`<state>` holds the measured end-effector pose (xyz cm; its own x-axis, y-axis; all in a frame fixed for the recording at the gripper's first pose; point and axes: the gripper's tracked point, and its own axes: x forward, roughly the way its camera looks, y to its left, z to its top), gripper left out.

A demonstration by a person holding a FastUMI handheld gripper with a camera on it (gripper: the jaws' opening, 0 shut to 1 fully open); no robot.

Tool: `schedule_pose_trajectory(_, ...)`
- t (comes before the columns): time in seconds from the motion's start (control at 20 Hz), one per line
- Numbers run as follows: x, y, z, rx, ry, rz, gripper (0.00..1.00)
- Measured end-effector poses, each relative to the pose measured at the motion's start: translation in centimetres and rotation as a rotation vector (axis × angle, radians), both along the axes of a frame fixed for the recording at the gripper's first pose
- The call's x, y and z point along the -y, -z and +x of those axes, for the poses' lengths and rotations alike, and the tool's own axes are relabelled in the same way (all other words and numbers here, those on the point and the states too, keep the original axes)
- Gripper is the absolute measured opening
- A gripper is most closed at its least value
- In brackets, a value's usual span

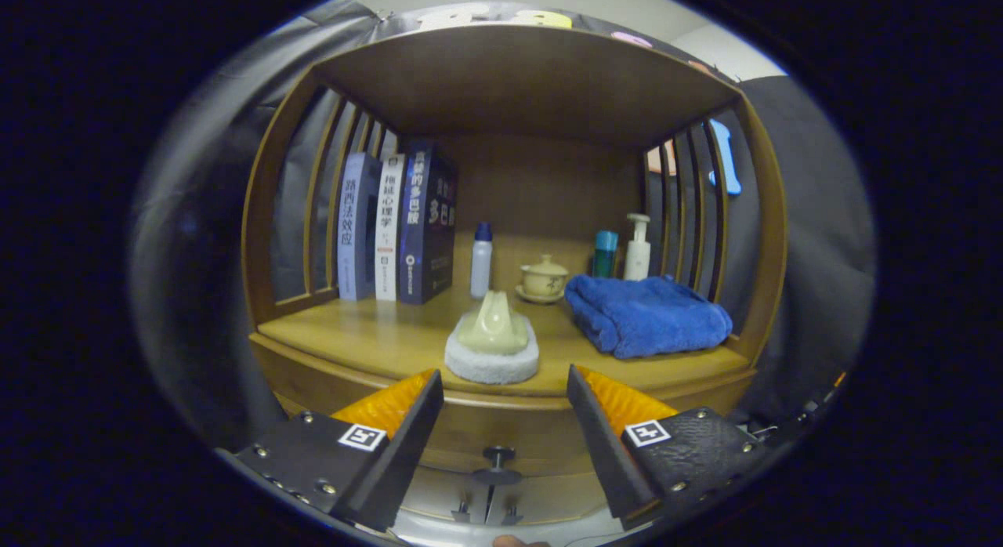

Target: Pull open the drawer, take out the items inside it, and place them on the countertop above the cabinet.

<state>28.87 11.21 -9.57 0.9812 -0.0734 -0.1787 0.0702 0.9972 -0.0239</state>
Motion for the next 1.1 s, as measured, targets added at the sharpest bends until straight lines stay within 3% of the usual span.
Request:
schedule_pose_trajectory(0.35, 2.2, -7.4, -1.8, 0.13, -0.03, -0.025, 0.95)
schedule_pose_trajectory(0.7, 6.6, -11.7, -4.2, 0.204, -0.017, -0.005, 0.95)
schedule_pose_trajectory(1.1, 12.7, -14.9, -12.5, 0.224, 0.01, 0.053, 0.95)
